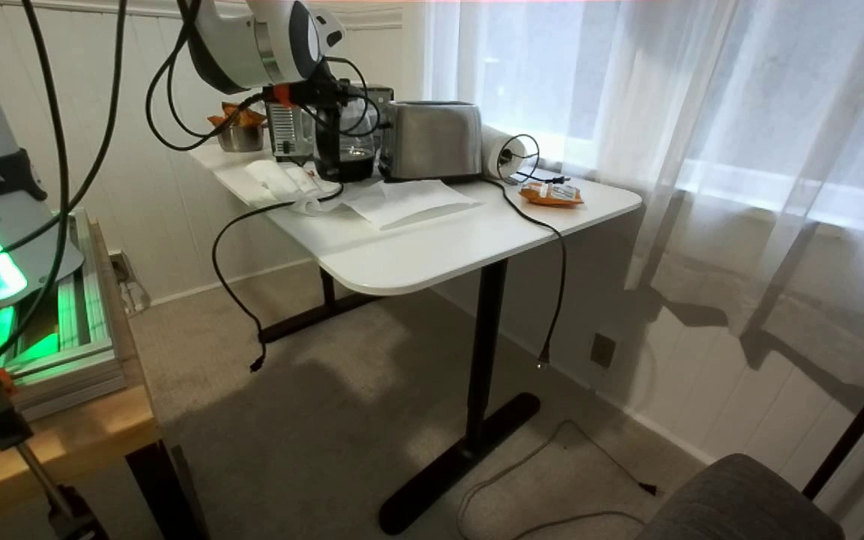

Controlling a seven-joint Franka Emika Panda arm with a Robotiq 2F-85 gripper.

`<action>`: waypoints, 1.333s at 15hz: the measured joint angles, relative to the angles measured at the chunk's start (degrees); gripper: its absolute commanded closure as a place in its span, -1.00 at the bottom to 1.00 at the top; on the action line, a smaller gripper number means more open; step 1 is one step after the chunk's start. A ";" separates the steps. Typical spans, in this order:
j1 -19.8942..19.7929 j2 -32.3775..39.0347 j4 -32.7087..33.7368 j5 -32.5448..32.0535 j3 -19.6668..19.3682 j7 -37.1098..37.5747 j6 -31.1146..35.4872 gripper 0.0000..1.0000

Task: Close the kettle lid then put the kettle on its base

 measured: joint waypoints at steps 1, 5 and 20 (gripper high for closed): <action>-0.19 -0.11 0.00 -0.59 0.13 0.72 -0.18 -0.53; -0.58 -1.25 -0.02 -1.70 0.69 4.43 -3.19 -1.00; -16.50 -12.96 4.39 16.24 32.66 4.16 -48.72 -1.00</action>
